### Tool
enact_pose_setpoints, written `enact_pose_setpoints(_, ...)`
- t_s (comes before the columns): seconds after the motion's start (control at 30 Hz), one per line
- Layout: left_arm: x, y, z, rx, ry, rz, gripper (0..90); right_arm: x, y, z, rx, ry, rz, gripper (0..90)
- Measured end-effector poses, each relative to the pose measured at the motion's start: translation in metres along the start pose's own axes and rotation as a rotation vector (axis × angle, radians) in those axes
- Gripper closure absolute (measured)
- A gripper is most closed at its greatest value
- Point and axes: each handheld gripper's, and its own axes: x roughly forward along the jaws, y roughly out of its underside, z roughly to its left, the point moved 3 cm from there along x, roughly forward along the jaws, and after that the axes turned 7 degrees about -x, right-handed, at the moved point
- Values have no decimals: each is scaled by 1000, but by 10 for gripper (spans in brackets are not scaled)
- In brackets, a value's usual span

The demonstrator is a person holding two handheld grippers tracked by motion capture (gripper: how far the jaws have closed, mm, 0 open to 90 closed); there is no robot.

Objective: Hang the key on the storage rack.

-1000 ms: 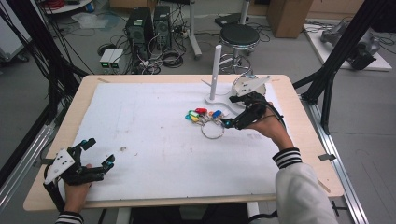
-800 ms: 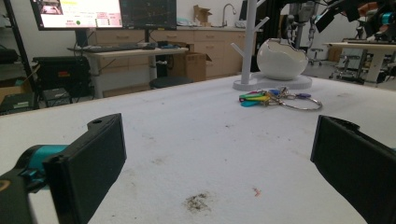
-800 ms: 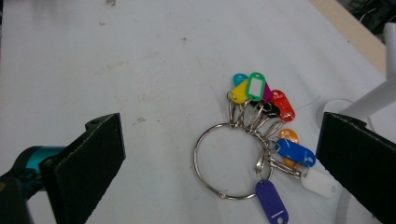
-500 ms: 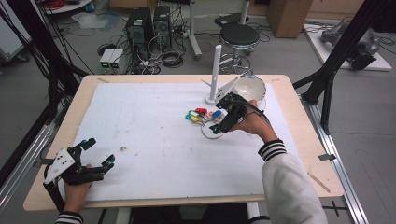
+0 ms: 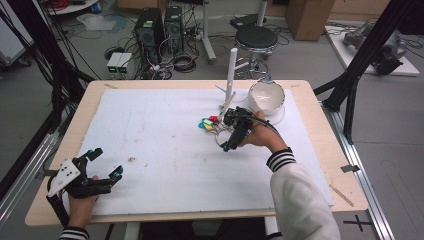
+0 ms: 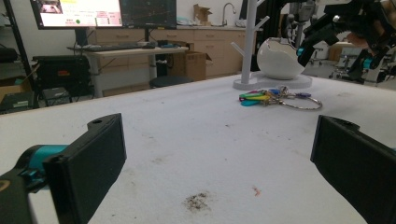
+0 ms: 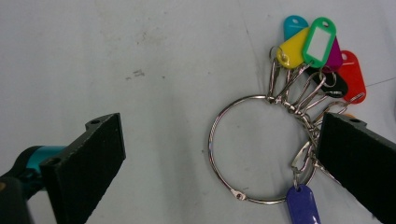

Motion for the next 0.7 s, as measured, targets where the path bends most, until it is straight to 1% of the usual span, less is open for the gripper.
enact_pose_setpoints(0.07, 0, 0, 0, -1, 0, 0, 38, 6, 2, -1, -12, -2, 35, 14)
enact_pose_setpoints(0.13, 0, 0, 0, -2, 0, -2, 37, 7, 2, 0, -12, -6, 45, 14)
enact_pose_setpoints(0.17, 0, 0, 0, -3, 0, -1, 38, 12, 3, 0, -21, -7, 74, 14)
enact_pose_setpoints(0.2, 0, 0, 0, -2, 0, -1, 37, 13, 3, 1, -18, -9, 93, 14)
enact_pose_setpoints(0.23, 0, 0, 0, -2, 0, -1, 38, 15, 3, 1, -20, -12, 102, 21)
enact_pose_setpoints(0.27, 0, 0, 0, -1, 0, 0, 38, 17, 3, 1, -24, -17, 110, 50)
enact_pose_setpoints(0.3, 0, 0, 0, 0, 0, 1, 38, 18, 4, 1, -25, -21, 121, 51)
enact_pose_setpoints(0.37, 0, 0, 0, -2, 0, 0, 38, 20, 4, 1, -23, -20, 128, 51)
enact_pose_setpoints(0.43, 0, 0, 0, 1, 0, 1, 37, 24, 4, 0, -38, -23, 147, 59)
enact_pose_setpoints(0.47, 0, 0, 0, 1, 0, 1, 37, 24, 4, 0, -38, -23, 147, 59)
enact_pose_setpoints(0.53, 0, 0, 0, 1, 0, 1, 38, 28, 5, 0, -37, -19, 169, 61)
enact_pose_setpoints(0.57, 0, 0, 0, 1, 0, 1, 38, 30, 5, 0, -38, -31, 178, 73)
enact_pose_setpoints(0.7, 0, 0, 0, 3, 1, 1, 38, 34, 4, 0, -41, -39, 189, 76)
